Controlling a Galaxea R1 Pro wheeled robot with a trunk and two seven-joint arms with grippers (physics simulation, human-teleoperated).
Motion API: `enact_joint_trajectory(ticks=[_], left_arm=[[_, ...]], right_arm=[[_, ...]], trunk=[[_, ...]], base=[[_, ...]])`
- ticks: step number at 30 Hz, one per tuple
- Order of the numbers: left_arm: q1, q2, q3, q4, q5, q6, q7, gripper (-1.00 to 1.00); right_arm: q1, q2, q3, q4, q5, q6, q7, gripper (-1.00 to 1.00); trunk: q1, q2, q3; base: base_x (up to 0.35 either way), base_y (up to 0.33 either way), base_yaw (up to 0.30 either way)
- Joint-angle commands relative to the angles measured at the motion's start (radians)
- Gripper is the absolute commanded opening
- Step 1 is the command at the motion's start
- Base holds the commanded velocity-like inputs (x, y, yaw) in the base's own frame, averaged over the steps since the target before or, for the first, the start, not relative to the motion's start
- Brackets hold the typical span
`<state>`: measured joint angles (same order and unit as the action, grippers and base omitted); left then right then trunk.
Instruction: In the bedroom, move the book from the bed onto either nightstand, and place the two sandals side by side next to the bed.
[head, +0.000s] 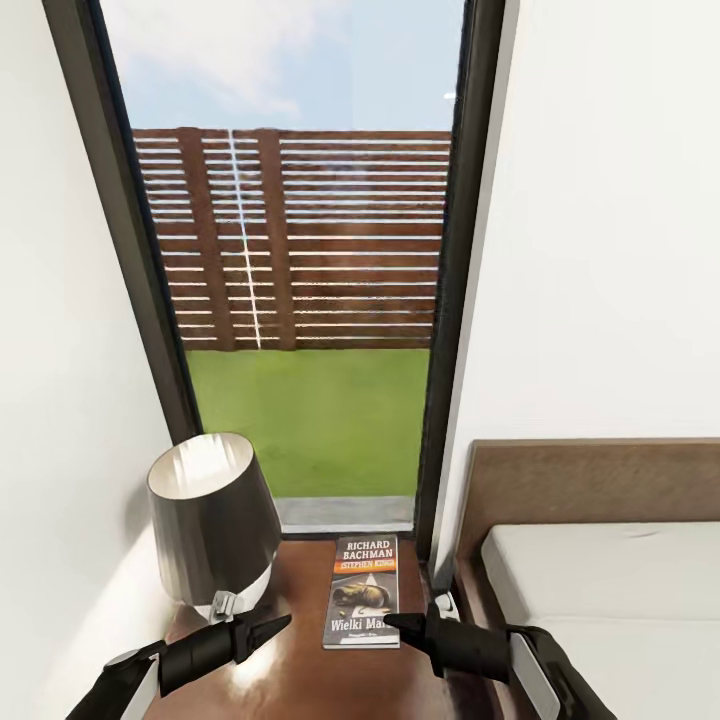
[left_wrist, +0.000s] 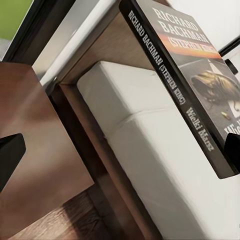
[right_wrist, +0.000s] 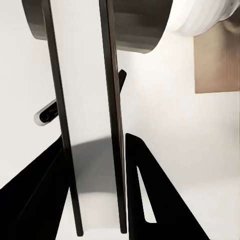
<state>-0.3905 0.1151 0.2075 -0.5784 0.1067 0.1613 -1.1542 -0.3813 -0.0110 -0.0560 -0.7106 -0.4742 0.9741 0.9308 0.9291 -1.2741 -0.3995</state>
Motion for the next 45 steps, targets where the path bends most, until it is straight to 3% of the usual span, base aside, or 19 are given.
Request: enact_joint_trajectory(ticks=[1, 45], left_arm=[[-0.001, 0.000, 0.001, 0.000, 0.004, 0.011, -0.004, 1.00], [-0.001, 0.000, 0.001, 0.029, 0.004, 0.011, -0.004, 1.00]], right_arm=[[-0.001, 0.000, -0.002, 0.000, 0.002, 0.004, 0.005, -1.00], [-0.001, 0.002, -0.001, 0.000, 0.002, 0.004, 0.005, -1.00]], trunk=[[0.004, -0.008, -0.004], [0.173, -0.316, -0.142]], base=[[0.000, 0.000, 0.000], [0.000, 0.000, 0.000]])
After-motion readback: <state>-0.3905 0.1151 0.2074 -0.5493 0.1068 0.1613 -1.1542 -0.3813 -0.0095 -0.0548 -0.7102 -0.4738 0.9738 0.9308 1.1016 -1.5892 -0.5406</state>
